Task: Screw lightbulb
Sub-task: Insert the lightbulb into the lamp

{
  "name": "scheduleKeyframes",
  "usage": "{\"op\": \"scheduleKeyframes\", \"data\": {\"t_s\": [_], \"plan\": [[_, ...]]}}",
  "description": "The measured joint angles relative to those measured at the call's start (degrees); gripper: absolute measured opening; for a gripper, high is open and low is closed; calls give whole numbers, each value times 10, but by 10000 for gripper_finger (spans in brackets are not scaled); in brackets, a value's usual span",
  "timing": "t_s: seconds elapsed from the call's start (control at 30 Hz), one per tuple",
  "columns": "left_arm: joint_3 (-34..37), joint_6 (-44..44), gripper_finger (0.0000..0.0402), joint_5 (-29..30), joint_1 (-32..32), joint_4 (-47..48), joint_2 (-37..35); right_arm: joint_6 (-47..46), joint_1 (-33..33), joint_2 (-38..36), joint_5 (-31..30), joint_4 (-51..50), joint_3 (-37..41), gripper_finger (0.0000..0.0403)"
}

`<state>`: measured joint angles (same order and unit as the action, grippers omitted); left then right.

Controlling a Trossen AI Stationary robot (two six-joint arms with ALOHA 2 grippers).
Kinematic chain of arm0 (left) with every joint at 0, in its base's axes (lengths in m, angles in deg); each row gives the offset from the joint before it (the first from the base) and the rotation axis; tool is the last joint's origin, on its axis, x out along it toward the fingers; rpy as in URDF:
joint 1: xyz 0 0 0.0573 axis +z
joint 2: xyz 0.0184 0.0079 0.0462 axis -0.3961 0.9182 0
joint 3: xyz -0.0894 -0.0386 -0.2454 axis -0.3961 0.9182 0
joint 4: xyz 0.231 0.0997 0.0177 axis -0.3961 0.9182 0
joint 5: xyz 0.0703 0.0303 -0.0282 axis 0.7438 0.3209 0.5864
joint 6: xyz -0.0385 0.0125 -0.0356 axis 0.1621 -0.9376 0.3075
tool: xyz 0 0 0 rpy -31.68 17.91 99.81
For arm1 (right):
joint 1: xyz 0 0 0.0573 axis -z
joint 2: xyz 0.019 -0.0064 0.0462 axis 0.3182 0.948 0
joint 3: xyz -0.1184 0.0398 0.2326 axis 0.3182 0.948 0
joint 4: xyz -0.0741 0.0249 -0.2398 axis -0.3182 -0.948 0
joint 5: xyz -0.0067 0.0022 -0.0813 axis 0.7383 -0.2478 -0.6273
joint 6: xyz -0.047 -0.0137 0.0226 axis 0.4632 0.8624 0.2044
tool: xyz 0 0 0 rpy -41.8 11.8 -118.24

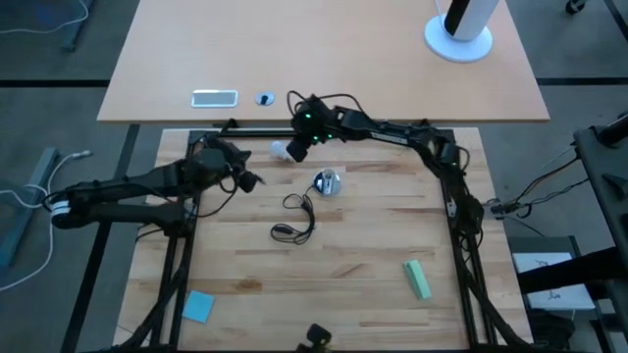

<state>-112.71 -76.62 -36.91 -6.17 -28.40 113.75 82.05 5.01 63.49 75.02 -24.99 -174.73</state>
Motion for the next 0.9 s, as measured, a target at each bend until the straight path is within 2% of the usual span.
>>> {"op": "scheduleKeyframes", "data": {"t_s": [0.33, 0.63, 0.9], "plan": [[76, 14, 3, -29, -2, -93, -57, -12, -4, 164, 3, -129, -205, 208], [104, 33, 4, -30, -2, -120, -53, -8, 1, 186, 12, -104, -197, 273], [123, 40, 4, -30, -2, -170, -27, -9, 1, 203, 18, -79, -194, 286]]}}
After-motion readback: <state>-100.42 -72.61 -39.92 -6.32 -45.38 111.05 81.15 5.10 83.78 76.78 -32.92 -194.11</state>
